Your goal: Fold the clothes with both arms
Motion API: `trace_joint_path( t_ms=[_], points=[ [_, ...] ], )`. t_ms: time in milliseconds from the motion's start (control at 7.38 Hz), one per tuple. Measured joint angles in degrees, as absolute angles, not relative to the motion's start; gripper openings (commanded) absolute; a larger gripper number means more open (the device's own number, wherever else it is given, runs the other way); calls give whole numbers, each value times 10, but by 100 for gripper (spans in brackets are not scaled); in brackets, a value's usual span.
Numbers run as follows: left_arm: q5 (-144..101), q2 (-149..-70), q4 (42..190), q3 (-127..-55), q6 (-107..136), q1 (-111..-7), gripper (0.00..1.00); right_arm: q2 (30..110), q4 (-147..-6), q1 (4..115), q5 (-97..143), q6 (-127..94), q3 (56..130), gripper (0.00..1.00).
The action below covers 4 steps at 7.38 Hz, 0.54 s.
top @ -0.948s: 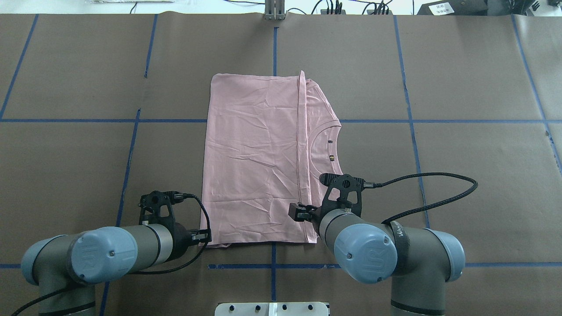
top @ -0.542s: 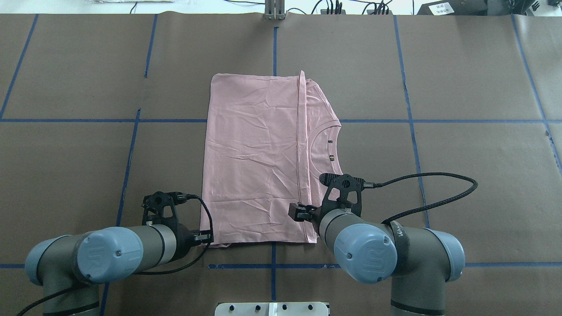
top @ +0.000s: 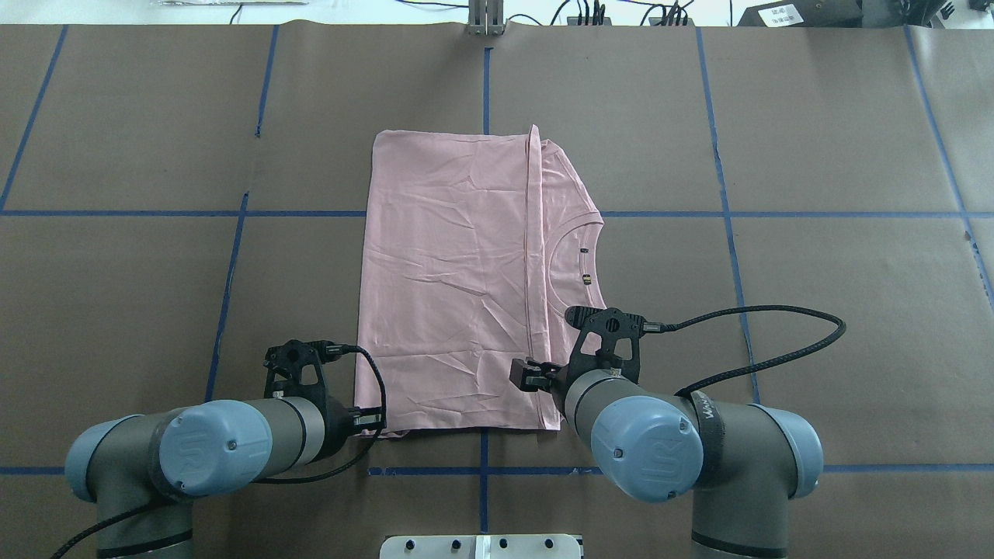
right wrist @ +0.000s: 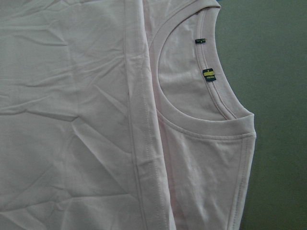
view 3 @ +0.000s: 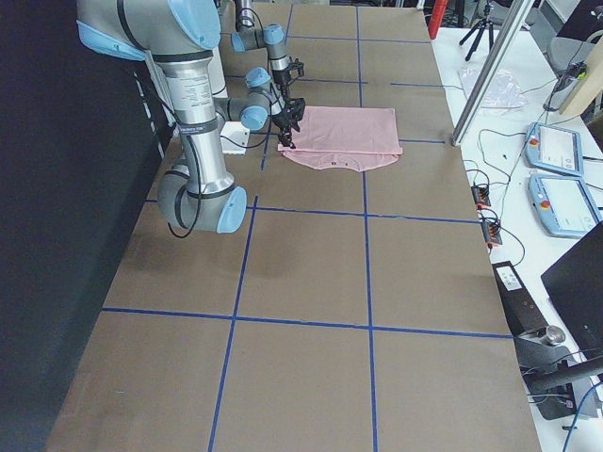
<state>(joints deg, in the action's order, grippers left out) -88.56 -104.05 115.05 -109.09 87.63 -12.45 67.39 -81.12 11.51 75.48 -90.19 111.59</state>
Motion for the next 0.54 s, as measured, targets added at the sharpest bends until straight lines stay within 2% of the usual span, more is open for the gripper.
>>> trace_joint_path(
  t_ms=[135, 271, 406, 542],
  points=[
    [-885, -1040, 1150, -1092, 876, -124, 0, 674, -811, 115, 754, -903, 1116, 100],
    [-885, -1040, 1150, -1094, 876, -125, 0, 674, -811, 115, 754, -905, 1116, 96],
    [-884, -1040, 1150, -1096, 876, -125, 0, 673, -812, 114, 754, -911, 1115, 83],
    [-884, -1040, 1150, -1097, 876, -124, 0, 671, -815, 113, 754, -928, 1113, 78]
  ],
)
